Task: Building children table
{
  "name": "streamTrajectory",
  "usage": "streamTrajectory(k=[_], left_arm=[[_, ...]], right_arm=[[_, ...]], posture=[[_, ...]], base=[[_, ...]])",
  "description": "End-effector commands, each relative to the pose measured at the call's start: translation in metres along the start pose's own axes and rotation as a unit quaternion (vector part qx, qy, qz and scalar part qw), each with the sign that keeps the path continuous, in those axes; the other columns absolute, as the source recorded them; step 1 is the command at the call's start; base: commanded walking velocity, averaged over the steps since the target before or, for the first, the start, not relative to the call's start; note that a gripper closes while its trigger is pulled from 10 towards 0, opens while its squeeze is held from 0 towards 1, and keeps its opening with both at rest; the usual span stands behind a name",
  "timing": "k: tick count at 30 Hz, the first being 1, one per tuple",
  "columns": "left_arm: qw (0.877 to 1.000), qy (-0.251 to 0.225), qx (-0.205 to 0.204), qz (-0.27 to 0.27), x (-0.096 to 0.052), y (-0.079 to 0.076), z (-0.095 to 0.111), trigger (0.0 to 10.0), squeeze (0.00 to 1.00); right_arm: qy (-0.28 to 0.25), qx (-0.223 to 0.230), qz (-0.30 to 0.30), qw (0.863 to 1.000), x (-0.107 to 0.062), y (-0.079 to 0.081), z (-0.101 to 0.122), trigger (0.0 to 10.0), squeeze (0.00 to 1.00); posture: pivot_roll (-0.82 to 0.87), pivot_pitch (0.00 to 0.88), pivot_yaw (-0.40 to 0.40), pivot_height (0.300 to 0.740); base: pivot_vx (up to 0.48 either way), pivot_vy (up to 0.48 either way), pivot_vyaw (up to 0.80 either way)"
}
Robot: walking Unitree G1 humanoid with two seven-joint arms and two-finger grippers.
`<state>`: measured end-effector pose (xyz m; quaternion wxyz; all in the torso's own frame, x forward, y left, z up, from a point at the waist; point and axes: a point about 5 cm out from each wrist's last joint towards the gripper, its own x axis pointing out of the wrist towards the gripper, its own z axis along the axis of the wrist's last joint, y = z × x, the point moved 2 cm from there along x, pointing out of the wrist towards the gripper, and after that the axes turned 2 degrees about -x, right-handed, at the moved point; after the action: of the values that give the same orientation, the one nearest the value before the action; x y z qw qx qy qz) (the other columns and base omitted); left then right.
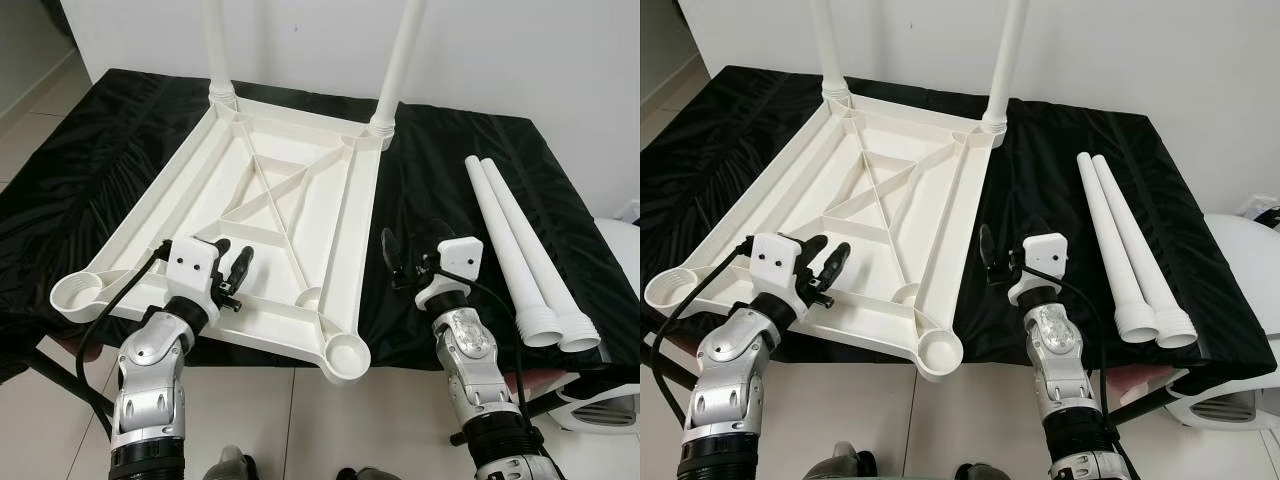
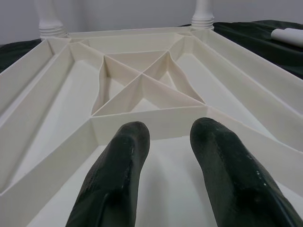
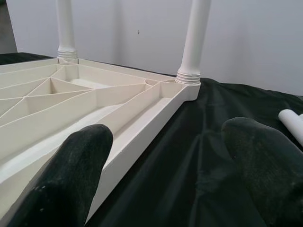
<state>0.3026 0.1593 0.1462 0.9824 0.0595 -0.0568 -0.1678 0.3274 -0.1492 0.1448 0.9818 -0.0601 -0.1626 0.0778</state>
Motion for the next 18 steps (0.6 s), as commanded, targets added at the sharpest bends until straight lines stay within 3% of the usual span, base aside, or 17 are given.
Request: streamTrajectory(k=[1, 18], left_arm=[[0.99, 0.004, 0.001, 0.143, -0.006, 0.0185, -0.005, 10.0, 0.0], [0.992, 0.002, 0.038, 0.116, -0.0031, 0.0147, -0.0021, 10.0, 0.0]], right_arm=[[0.007, -0.004, -0.006, 1.0, -0.0025, -0.0026, -0.0043, 10.0, 0.0], [0.007, -0.014, -0.005, 1.0, 0.0008, -0.0028, -0.0043, 10.0, 0.0]], posture=[[0.03, 0.055, -0.05, 0.74], [0.04, 0.049, -0.048, 0.74]], base=[[0.0, 0.0, 0.0], [0.0, 0.0, 0.0]])
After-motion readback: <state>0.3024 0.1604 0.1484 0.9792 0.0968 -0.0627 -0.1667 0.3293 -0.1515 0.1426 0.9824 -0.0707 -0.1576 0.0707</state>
